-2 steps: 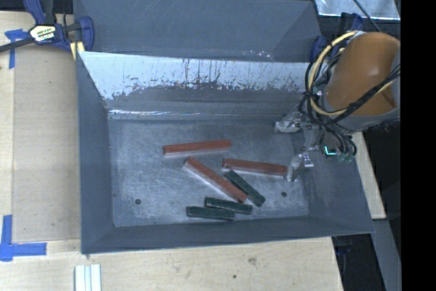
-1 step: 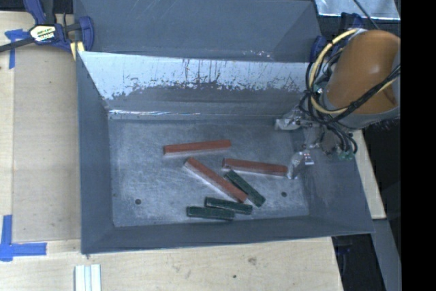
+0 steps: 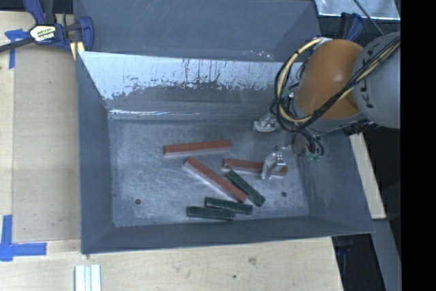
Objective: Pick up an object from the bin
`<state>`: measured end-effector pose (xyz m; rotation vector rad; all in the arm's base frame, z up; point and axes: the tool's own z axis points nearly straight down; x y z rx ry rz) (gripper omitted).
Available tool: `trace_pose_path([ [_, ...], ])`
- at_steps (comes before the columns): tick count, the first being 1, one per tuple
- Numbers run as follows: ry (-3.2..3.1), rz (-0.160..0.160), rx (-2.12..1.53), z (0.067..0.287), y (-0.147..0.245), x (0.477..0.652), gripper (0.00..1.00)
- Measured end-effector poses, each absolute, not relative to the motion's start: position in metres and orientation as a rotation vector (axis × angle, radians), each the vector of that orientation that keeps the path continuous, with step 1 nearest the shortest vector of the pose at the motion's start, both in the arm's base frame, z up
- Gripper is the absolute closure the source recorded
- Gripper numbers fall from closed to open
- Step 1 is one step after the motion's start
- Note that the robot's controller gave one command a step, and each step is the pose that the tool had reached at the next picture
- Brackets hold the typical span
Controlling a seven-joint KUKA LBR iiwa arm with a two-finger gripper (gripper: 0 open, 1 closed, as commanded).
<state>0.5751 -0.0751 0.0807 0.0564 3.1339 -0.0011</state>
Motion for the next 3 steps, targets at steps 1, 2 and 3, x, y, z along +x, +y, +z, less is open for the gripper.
trace_pose_path([
  [1, 3.134, -0.002, 0.057, 0.082, -0.076, 0.575, 0.00],
  [2, 3.137, -0.002, 0.014, 0.097, -0.069, 0.572, 0.00],
  [3, 3.136, 0.000, 0.125, 0.077, -0.063, 0.573, 0.00],
])
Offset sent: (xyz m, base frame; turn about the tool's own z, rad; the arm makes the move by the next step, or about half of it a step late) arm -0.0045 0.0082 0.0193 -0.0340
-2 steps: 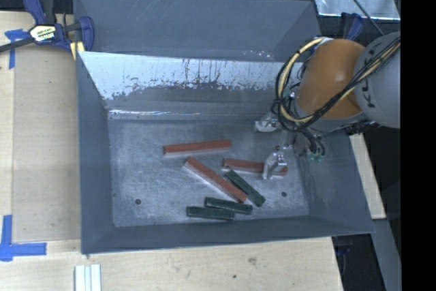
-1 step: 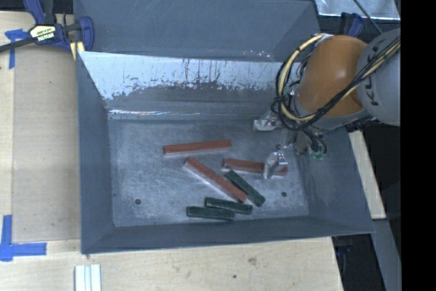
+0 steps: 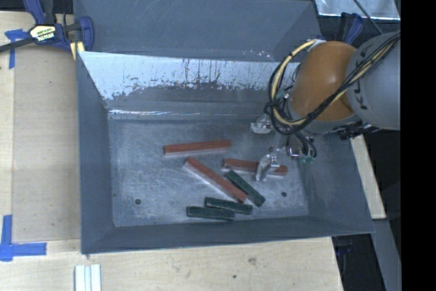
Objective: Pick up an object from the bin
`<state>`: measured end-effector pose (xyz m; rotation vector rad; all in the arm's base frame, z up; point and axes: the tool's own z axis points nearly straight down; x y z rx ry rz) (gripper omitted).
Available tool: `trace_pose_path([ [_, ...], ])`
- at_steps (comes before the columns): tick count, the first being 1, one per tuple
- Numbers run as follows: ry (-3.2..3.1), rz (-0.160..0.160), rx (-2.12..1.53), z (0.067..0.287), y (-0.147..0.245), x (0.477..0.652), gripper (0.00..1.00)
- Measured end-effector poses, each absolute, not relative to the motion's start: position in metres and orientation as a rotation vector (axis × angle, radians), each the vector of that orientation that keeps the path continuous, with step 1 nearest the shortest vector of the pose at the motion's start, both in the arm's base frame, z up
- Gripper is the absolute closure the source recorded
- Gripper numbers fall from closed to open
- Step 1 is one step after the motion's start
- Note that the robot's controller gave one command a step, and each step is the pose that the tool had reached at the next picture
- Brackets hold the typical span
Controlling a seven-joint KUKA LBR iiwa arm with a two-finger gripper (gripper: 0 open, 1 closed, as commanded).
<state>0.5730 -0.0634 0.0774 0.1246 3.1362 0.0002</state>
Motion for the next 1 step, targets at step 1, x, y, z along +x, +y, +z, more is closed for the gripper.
trace_pose_path([
  [1, 3.112, -0.006, 0.047, 0.0778, -0.0609, 0.5889, 1.00],
])
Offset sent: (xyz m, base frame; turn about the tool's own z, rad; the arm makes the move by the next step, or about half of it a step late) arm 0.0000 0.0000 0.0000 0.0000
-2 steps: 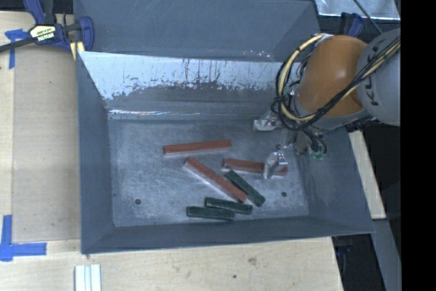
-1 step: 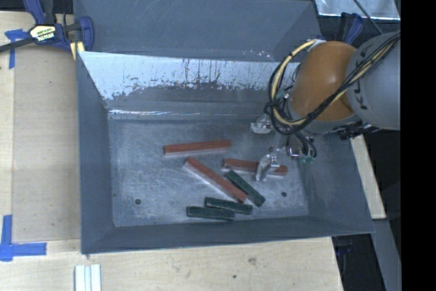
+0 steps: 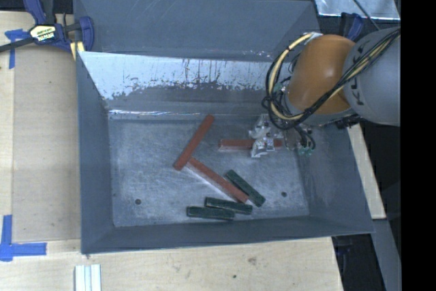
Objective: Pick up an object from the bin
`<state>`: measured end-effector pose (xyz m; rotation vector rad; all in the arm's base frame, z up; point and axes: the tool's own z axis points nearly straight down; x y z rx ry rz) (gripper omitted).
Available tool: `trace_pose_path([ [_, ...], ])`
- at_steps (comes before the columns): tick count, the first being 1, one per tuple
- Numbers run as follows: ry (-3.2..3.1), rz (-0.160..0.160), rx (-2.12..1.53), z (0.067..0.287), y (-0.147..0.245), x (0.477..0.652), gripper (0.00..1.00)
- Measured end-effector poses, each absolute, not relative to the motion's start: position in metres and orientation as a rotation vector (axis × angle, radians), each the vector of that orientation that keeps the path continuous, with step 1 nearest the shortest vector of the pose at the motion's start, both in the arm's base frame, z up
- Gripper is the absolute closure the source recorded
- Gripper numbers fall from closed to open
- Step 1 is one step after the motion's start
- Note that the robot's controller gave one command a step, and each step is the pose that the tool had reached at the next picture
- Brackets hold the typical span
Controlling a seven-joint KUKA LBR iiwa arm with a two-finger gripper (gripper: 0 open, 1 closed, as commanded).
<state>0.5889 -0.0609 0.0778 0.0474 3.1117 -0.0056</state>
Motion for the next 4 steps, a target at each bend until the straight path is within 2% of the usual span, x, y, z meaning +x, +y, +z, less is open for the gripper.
trace_pose_path([
  [2, 3.126, -0.004, 0.046, 0.082, -0.060, 0.586, 1.00],
  [4, 3.136, -0.001, 0.045, 0.113, -0.061, 0.587, 1.00],
])
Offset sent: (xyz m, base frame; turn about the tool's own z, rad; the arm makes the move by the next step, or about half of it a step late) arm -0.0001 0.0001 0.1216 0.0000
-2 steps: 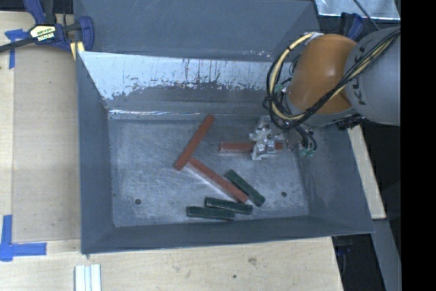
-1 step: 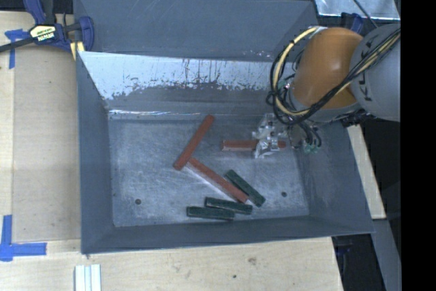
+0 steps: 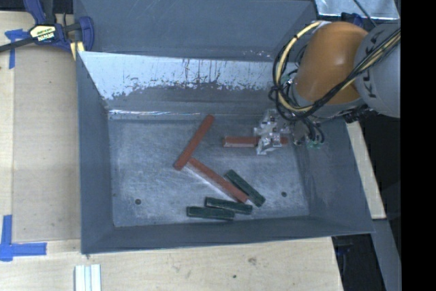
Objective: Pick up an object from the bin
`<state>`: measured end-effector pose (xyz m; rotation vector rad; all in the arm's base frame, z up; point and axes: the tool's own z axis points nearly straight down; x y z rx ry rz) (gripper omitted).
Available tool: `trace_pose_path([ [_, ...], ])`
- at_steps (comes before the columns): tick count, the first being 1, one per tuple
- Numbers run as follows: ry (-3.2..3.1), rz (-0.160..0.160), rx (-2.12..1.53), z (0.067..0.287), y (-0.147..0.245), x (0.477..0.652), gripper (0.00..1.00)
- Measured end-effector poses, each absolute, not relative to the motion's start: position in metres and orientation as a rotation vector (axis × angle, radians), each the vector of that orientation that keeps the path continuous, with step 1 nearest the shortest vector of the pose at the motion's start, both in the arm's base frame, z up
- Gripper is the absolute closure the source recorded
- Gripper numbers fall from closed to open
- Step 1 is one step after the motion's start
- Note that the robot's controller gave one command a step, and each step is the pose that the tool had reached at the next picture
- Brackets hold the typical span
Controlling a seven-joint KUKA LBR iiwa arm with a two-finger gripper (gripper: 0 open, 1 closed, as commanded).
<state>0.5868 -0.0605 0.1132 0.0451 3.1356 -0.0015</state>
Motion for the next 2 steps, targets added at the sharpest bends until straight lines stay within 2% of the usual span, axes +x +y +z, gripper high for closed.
trace_pose_path([
  [2, 3.136, -0.001, 0.045, 0.1315, -0.0605, 0.5865, 1.00],
])
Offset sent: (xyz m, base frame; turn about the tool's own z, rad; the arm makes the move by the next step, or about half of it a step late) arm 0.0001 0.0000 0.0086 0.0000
